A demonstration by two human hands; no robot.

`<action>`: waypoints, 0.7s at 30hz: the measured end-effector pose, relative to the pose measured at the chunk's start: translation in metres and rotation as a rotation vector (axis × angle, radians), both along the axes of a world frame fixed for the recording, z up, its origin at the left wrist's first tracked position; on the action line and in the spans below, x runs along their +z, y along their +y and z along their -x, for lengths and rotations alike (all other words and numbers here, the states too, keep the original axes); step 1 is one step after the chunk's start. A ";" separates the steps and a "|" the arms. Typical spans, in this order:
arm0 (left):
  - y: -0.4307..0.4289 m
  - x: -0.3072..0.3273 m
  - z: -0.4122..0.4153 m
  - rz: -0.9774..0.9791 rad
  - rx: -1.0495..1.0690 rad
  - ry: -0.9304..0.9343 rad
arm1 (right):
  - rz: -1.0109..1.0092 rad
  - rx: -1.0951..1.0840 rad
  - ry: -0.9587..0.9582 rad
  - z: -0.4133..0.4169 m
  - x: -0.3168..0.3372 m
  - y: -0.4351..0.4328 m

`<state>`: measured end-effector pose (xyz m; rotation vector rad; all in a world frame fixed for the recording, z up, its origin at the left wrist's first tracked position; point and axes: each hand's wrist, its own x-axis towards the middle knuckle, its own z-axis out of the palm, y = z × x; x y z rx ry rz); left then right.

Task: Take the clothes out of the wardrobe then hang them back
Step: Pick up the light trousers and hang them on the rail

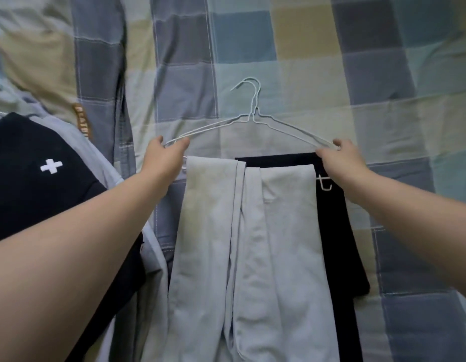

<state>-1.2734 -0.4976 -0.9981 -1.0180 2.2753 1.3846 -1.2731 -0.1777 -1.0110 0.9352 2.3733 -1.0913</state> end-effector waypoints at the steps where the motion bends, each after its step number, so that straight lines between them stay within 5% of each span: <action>1: 0.003 0.010 0.001 -0.007 0.011 0.003 | 0.069 -0.098 -0.003 0.002 0.009 0.005; 5: 0.012 0.057 -0.003 -0.009 0.008 0.037 | 0.234 -0.254 0.048 -0.002 0.049 0.025; 21: 0.032 0.301 -0.119 -0.106 0.106 0.127 | 0.242 -0.085 0.189 -0.125 0.308 0.075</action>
